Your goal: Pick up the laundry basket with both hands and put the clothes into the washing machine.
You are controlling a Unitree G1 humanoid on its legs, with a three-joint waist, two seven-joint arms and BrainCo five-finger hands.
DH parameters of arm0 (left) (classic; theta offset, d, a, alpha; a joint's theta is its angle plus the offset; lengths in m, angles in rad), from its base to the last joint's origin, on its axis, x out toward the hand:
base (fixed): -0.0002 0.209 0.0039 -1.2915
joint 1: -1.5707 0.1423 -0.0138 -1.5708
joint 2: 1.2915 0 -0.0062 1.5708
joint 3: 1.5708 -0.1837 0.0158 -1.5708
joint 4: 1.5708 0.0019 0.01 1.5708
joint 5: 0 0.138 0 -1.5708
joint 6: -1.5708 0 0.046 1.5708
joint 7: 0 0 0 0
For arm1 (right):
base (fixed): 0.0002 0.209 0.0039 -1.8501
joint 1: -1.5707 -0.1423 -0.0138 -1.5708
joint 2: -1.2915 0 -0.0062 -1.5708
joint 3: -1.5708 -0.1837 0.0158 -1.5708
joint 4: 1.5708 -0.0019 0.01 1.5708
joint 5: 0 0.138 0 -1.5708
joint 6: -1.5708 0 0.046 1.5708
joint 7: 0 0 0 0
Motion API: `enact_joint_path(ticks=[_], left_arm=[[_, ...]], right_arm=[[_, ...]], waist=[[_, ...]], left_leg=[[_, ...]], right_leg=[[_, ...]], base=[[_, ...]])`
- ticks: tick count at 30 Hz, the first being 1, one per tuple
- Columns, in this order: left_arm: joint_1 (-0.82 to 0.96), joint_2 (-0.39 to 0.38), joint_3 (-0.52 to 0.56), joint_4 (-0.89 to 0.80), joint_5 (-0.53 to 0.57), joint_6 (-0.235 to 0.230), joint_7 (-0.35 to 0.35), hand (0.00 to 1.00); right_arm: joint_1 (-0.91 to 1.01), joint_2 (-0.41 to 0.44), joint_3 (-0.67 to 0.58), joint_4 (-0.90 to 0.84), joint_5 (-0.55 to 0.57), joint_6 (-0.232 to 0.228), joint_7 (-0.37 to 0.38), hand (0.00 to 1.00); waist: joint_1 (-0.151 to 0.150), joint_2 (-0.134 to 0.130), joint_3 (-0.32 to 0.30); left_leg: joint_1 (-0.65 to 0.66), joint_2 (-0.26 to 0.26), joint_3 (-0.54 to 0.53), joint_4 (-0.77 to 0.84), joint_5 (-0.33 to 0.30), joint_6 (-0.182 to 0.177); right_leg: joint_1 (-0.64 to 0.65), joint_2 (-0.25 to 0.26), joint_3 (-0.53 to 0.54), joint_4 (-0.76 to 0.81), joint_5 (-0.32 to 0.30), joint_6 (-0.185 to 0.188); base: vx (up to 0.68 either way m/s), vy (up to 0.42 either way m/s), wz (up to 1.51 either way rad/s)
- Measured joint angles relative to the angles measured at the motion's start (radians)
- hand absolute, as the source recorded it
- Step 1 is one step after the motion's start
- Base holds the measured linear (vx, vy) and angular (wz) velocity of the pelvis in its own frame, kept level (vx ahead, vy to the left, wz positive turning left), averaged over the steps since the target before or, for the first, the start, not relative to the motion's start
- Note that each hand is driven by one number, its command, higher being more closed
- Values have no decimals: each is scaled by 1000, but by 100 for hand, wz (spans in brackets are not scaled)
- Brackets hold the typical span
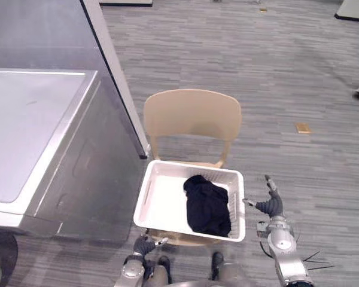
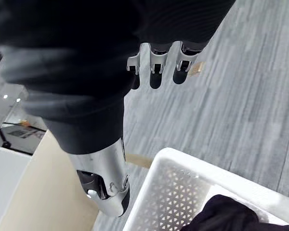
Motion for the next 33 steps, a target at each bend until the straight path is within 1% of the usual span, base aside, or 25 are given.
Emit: enact_joint_path(ticks=[2, 4, 5, 6, 8, 10, 12, 14, 16, 17, 18, 19, 20, 21, 24, 27, 28, 30, 31, 33], left_arm=[[3, 1, 0, 4, 0, -1, -14, 0], [16, 4, 0, 4, 1, -6, -18, 0], [19, 7, 0, 4, 1, -6, -19, 0], [22, 12, 0, 5, 2, -6, -20, 0], [25, 24, 0, 8, 6, -6, -30, 0], [23, 35, 0, 13, 7, -7, -39, 0], [15, 42, 2, 13, 7, -7, -39, 0], [-16, 45, 15, 14, 9, -8, -38, 0], [-32, 46, 40, 13, 8, -8, -36, 0], [-52, 48, 42, 13, 8, -8, -34, 0], [-59, 48, 42, 13, 7, -8, -34, 0], [-78, 48, 43, 13, 6, -8, -32, 0], [-95, 48, 54, 13, 4, -9, -26, 0], [-98, 48, 61, 13, 2, -9, -21, 0], [-121, 50, 74, 13, -6, -10, -6, 0], [-164, 43, 64, 14, -41, -19, 10, 0], [-183, 39, 60, 15, -49, -27, 13, 0], [-214, 33, 56, 21, -85, -32, 30, 0], [-236, 28, 56, 26, -110, -39, 32, 0], [-264, 10, 56, 35, -136, -50, 34, 0]], right_arm=[[19, -16, 35, 3, -3, 0, 24, 0], [15, -45, 97, 34, -14, -1, 67, 0], [7, -48, 117, 54, -18, -2, 81, 0], [-11, -52, 145, 89, -19, -3, 94, 0], [-51, -62, 190, 181, -21, -3, 120, 0], [-95, -68, 221, 269, -32, -1, 128, 0], [-168, -75, 258, 350, -46, 2, 126, 0], [-256, -80, 266, 420, -61, 2, 122, 0], [-359, -82, 266, 503, -86, 5, 106, 0], [-445, -94, 263, 569, -119, 15, 79, 0], [-469, -99, 261, 584, -128, 22, 75, 0], [-519, -114, 256, 620, -150, 39, 58, 0], [-577, -132, 256, 666, -185, 58, 31, 0], [-601, -140, 256, 683, -198, 64, 23, 0], [-730, -193, 254, 790, -241, 91, -17, 0], [-820, -248, 254, 872, -274, 115, -51, 0], [-849, -260, 257, 892, -284, 120, -59, 0], [-892, -264, 259, 905, -305, 127, -85, 0], [-912, -272, 261, 904, -315, 126, -101, 100], [-945, -289, 276, 900, -315, 127, -116, 100]], waist=[[0, 0, -4], [3, 2, -26], [4, 1, -31], [8, 2, -32], [26, 2, -32], [30, 4, -31], [38, 9, -21], [59, 19, 26], [61, 34, 65], [63, 51, 99], [66, 58, 112], [81, 70, 144], [90, 75, 175], [90, 77, 185], [92, 92, 241], [109, 104, 255], [110, 109, 260], [110, 109, 268], [108, 110, 270], [109, 110, 271]], left_leg=[[18, 3, -24, -12, 10, -8], [16, -2, -65, -20, 22, -10], [14, -3, -75, -26, 28, -17], [12, -5, -90, -28, 32, -16], [7, -10, -125, -29, 44, -17], [-19, -21, -172, -42, 75, -22], [-52, -24, -214, -63, 110, -26], [-86, -26, -239, -60, 127, -34], [-136, -28, -259, -59, 137, -40], [-176, -26, -261, -60, 151, -43], [-185, -25, -260, -60, 155, -43], [-205, -23, -251, -61, 161, -44], [-225, -21, -246, -71, 162, -43], [-233, -21, -242, -79, 167, -42], [-276, -22, -234, -114, 222, -41], [-338, -22, -237, -153, 272, -41], [-357, -23, -241, -168, 293, -44], [-379, -24, -247, -187, 315, -45], [-394, -29, -252, -195, 322, -45], [-417, -38, -254, -200, 326, -46]], right_leg=[[43, 4, -31, -32, 5, -3], [76, 4, -70, -68, 15, -3], [82, 3, -83, -76, 17, -3], [94, 3, -101, -85, 19, -3], [105, 2, -131, -87, 19, -3], [104, -1, -185, -87, 20, -4], [85, -8, -230, -84, 27, -16], [63, -8, -255, -65, 30, -20], [17, -11, -275, -36, 27, -24], [-27, -15, -286, -14, 27, -24], [-38, -17, -287, -7, 27, -24], [-64, -21, -286, 9, 27, -26], [-104, -34, -284, 38, 21, -36], [-121, -40, -283, 50, 19, -37], [-204, -54, -268, 93, 19, -38], [-298, -64, -261, 128, 23, -38], [-327, -69, -263, 144, 22, -39], [-367, -75, -262, 161, 23, -44], [-391, -84, -263, 183, 14, -48], [-432, -101, -259, 218, 0, -50]], base=[[29, -63, 40], [22, -36, 51], [2, -23, 51], [-25, -18, 43], [-47, -27, 51], [-96, -37, 80], [-126, -11, 69], [-195, -18, 42], [-264, 0, 38], [-217, 9, 30], [-204, 16, 21], [-202, 10, 6], [-202, 10, 5], [-156, -4, 1], [-106, -2, -6], [-60, -24, -4], [-11, -51, 4], [8, -57, 5], [6, -59, 7], [-7, -60, 8]])
